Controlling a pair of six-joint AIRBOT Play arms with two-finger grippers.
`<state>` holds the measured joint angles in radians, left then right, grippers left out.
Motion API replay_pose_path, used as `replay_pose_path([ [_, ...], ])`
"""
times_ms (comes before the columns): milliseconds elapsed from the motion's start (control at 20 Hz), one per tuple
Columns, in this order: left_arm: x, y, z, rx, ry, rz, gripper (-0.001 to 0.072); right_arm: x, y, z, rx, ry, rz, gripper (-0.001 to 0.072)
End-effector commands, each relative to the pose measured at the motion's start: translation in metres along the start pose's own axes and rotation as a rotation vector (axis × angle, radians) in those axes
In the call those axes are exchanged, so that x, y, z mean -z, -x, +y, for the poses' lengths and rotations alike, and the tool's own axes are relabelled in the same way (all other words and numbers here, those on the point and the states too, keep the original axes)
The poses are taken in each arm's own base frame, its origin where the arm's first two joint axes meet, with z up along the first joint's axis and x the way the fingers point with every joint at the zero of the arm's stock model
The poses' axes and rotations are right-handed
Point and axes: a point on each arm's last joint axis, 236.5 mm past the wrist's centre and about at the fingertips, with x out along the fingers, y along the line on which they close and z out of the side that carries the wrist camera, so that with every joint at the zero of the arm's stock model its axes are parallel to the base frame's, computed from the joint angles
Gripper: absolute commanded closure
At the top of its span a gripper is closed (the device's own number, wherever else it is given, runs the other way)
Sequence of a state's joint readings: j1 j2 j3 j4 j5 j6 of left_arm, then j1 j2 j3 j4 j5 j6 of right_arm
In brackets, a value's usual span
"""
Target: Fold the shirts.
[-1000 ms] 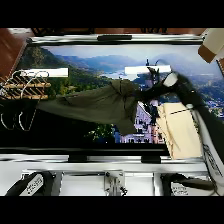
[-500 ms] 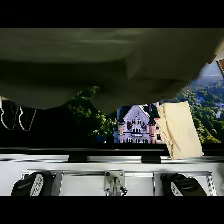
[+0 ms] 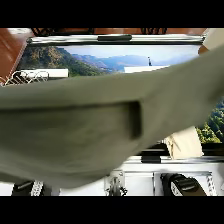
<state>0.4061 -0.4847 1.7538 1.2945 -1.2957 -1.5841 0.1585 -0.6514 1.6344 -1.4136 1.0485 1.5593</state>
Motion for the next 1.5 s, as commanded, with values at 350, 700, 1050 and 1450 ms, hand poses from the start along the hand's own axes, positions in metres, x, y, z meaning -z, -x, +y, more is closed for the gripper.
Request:
replay_pose_path([
  [350,0.286,-0.175,0.071,-0.009,0.086,0.883,0.0677,0.271,-0.221,-0.043,0.032,-0.115,0.742,0.0641],
  [700,0.375,-0.333,0.066,0.024,0.089,0.834,0.0675,0.354,-0.351,-0.075,0.088,-0.206,0.564,0.0641],
  [1050,0.441,-0.389,0.052,0.032,0.077,0.807,0.0675,0.426,-0.365,-0.077,0.112,-0.301,0.665,0.0641],
  [1450,0.507,-0.290,0.069,0.059,0.093,1.313,0.0676,0.483,-0.222,-0.060,0.091,-0.203,1.326,0.0641],
])
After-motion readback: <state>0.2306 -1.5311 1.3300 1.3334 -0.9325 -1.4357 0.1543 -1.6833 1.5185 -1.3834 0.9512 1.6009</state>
